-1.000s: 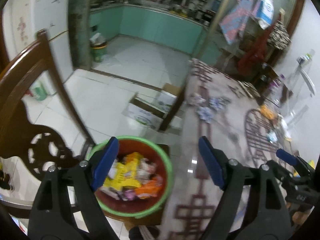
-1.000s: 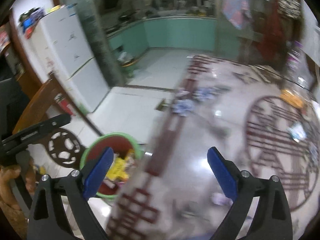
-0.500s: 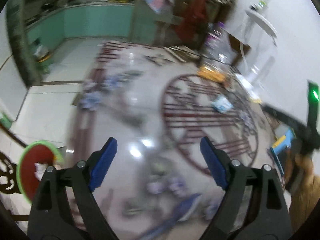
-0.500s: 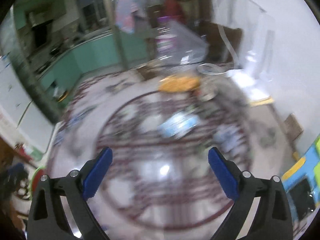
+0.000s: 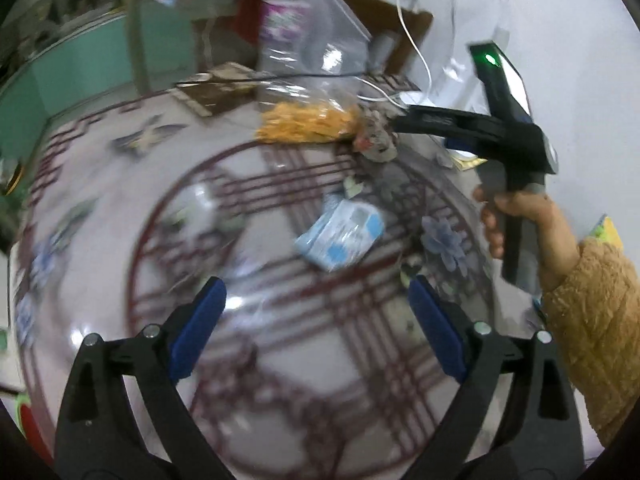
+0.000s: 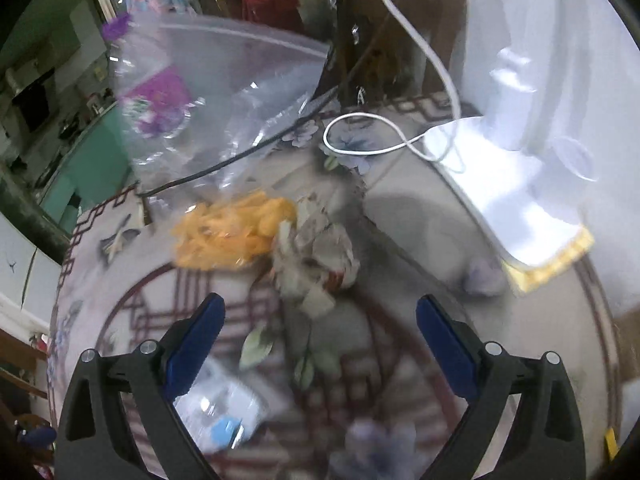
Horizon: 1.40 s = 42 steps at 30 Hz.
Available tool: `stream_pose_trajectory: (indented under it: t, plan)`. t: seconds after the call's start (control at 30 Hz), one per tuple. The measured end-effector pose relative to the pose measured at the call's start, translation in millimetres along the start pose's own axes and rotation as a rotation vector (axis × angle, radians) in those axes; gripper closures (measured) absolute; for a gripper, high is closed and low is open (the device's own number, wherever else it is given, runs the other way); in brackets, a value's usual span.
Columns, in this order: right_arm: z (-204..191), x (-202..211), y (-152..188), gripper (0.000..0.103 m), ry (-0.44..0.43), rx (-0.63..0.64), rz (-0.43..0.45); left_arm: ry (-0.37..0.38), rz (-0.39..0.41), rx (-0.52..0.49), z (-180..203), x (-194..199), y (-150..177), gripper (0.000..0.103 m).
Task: Collect trash
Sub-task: 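Grasp the blue-white wrapper with the left gripper while the right grasps a crumpled tissue, then carry the wrapper and tissue over the red bucket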
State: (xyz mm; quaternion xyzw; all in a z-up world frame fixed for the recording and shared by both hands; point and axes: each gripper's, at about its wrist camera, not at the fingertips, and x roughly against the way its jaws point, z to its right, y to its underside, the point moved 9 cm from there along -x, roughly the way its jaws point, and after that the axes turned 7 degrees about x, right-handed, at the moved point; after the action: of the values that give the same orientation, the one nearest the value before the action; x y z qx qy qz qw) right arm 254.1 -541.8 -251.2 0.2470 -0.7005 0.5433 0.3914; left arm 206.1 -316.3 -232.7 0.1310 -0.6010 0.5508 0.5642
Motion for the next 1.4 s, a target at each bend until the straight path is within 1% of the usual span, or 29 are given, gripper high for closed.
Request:
stream_pose_trajectory:
  t: [0.07, 0.2, 0.23, 0.3, 0.33, 0.37, 0.4, 0.47, 0.5, 0.53, 0.57, 0.6, 0.63, 0.7, 0.8, 0.87, 0.93, 1.1, 1.23, 1.4]
  plan:
    - [1, -17, -5, 0.010, -0.012, 0.009, -0.008, 0.013, -0.029, -0.030, 12, -34, -11, 0.013]
    - [7, -49, -16, 0.011, -0.070, -0.006, -0.015, 0.038, -0.067, -0.060, 25, -83, -21, 0.013]
    - [8, -52, -16, 0.013, -0.082, -0.009, -0.013, 0.047, -0.078, -0.060, 26, -95, -21, 0.013]
    - [8, -58, -19, 0.023, -0.097, -0.006, -0.010, 0.061, -0.095, -0.052, 28, -110, -21, 0.014]
    - [8, -60, -19, 0.036, -0.105, -0.004, -0.012, 0.066, -0.103, -0.046, 27, -117, -19, 0.020]
    - [7, -61, -19, 0.047, -0.116, -0.003, -0.015, 0.065, -0.108, -0.044, 26, -123, -17, 0.023]
    - [6, -61, -19, 0.049, -0.124, 0.000, -0.016, 0.059, -0.108, -0.044, 25, -126, -16, 0.030]
    - [6, -59, -21, 0.056, -0.115, 0.011, 0.001, 0.035, -0.073, -0.068, 25, -128, -15, 0.039]
    - [4, -53, -22, 0.056, -0.108, 0.023, 0.013, 0.029, -0.071, -0.081, 26, -128, -14, 0.053]
    - [3, -51, -24, 0.057, -0.105, 0.029, 0.023, 0.022, -0.070, -0.097, 26, -127, -14, 0.064]
    - [0, -42, -25, 0.057, -0.096, 0.038, 0.041, 0.025, -0.075, -0.098, 27, -126, -14, 0.068]
    - [-3, -32, -27, 0.057, -0.089, 0.049, 0.058, 0.027, -0.072, -0.094, 27, -122, -14, 0.076]
    - [-7, -24, -28, 0.057, -0.083, 0.060, 0.071, 0.028, -0.071, -0.088, 26, -117, -15, 0.080]
    - [-16, 0, -27, 0.057, -0.077, 0.081, 0.101, 0.027, -0.057, -0.072, 23, -102, -17, 0.082]
    - [-34, 39, -21, 0.057, -0.093, 0.091, 0.134, 0.026, -0.013, -0.042, 16, -64, -18, 0.082]
    - [-46, 61, -14, 0.057, -0.092, 0.107, 0.154, 0.006, 0.007, -0.032, 13, -36, -15, 0.082]
    - [-65, 84, -1, 0.057, -0.085, 0.127, 0.170, -0.005, 0.029, -0.025, 10, -11, -12, 0.082]
    - [-115, 133, 41, 0.056, -0.122, 0.163, 0.170, -0.042, 0.099, 0.001, -3, 61, 4, 0.082]
    - [-152, 160, 71, 0.056, -0.119, 0.225, 0.166, -0.088, 0.154, 0.028, -22, 114, 24, 0.082]
    - [-196, 183, 103, 0.056, -0.159, 0.273, 0.149, -0.150, 0.217, 0.088, -56, 166, 47, 0.082]
